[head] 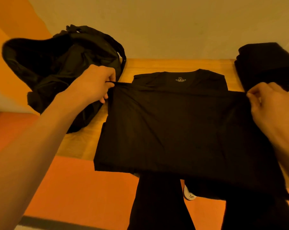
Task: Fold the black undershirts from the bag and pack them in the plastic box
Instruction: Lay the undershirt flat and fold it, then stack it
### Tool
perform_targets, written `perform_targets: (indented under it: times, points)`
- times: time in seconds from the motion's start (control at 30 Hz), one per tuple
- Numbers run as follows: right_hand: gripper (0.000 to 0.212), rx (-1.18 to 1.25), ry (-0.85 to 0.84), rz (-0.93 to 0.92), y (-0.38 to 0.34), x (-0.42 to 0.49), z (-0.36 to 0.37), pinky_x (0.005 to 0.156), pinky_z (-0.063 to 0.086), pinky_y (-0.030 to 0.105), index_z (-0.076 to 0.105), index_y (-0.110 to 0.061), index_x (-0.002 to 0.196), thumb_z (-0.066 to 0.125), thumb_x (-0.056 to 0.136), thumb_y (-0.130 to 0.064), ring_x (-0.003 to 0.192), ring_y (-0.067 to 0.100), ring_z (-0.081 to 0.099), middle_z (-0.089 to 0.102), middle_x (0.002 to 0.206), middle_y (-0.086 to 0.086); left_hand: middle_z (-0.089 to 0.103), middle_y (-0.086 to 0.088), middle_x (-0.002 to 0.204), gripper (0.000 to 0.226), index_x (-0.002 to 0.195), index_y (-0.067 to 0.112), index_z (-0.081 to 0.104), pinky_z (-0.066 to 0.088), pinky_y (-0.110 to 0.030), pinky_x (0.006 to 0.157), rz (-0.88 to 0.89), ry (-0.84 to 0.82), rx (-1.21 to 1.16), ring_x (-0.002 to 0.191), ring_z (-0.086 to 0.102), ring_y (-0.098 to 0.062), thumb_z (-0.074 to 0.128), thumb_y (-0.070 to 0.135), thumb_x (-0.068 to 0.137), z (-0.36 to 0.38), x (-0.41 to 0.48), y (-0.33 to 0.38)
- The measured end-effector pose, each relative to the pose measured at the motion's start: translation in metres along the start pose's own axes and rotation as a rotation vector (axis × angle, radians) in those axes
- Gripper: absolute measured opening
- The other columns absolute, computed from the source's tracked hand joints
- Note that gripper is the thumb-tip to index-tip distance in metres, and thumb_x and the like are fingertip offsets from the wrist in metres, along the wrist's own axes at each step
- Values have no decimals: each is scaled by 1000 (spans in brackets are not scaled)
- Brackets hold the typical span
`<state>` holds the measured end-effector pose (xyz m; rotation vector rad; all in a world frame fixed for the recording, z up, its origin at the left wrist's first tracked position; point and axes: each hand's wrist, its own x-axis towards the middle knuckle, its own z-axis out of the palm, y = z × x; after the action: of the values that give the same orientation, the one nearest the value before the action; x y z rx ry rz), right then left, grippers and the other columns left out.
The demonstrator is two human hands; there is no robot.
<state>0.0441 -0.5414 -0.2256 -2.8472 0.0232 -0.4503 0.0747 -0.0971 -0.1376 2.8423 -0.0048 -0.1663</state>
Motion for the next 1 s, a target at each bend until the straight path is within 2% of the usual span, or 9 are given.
perform_targets:
  times: [0.27, 0.37, 0.53, 0.57, 0.63, 0.73, 0.8, 0.87, 1.0]
  points:
    - [13, 83, -8, 49, -13, 2, -9, 67, 49, 42, 53, -16, 111, 49, 104, -26, 81, 32, 60, 62, 93, 12, 61, -5, 74, 8, 103, 11, 58, 55, -33, 51, 0, 32, 143, 54, 67, -22, 53, 4, 102, 11, 3, 3]
    - [22, 91, -59, 101, -18, 2, -10, 70, 55, 47, 53, -17, 118, 54, 101, -32, 82, 27, 61, 63, 98, 10, 60, -17, 94, 6, 102, 5, 55, 56, -48, 65, 62, 79, 298, 75, 64, -33, 58, 2, 99, 22, 3, 4]
    - [29, 15, 22, 20, -37, -19, -31, 73, 45, 39, 56, -12, 122, 52, 102, -33, 95, 27, 54, 59, 112, 14, 44, -19, 119, 23, 114, 5, 53, 43, -39, 51, 148, 402, 243, 64, 50, -31, 64, 7, 95, 51, -34, 26]
    - [31, -12, 27, -33, -45, -27, -34, 77, 45, 40, 57, -11, 123, 51, 102, -33, 103, 30, 53, 59, 116, 15, 45, -18, 120, 25, 117, 4, 55, 46, -40, 54, 167, 436, 212, 72, 52, -30, 63, 18, 98, 60, -48, 34]
    - [43, -24, -22, -110, -60, -41, -32, 94, 42, 37, 54, -9, 135, 47, 103, -36, 123, 33, 50, 57, 132, 16, 45, -19, 135, 51, 134, 5, 54, 53, -46, 83, 165, 392, 232, 107, 55, -36, 51, 44, 101, 79, -75, 45]
    - [73, -70, -252, -54, -63, -46, -10, 123, 20, 41, 22, -11, 159, 20, 102, -56, 154, 26, 16, 21, 165, 12, 11, -13, 169, 80, 162, 14, 13, 16, -41, 123, 52, 157, 234, 155, 13, -30, 8, 66, 100, 106, -94, 42]
    - [88, -115, -388, 16, -50, -47, 2, 126, 8, 41, 3, -12, 161, -4, 92, -67, 155, 19, -5, -1, 169, 8, -7, -4, 170, 87, 162, 17, -4, -3, -34, 124, 17, 85, 192, 156, -9, -17, -9, 69, 92, 117, -98, 28]
    - [97, -120, -434, 44, -40, -46, 5, 127, 2, 41, -4, -14, 160, -19, 84, -72, 154, 16, -12, -9, 168, 5, -10, -1, 169, 89, 161, 16, -7, -5, -31, 124, -31, 89, 161, 154, -13, -11, -8, 72, 92, 122, -98, 14]
    - [96, -152, -470, 100, -43, -45, -1, 127, 3, 43, -1, -14, 161, -12, 84, -71, 155, 19, -8, -6, 169, 8, -5, -2, 170, 94, 162, 14, 3, -5, -28, 122, -64, 130, 128, 155, -10, -10, -1, 75, 90, 119, -101, 7]
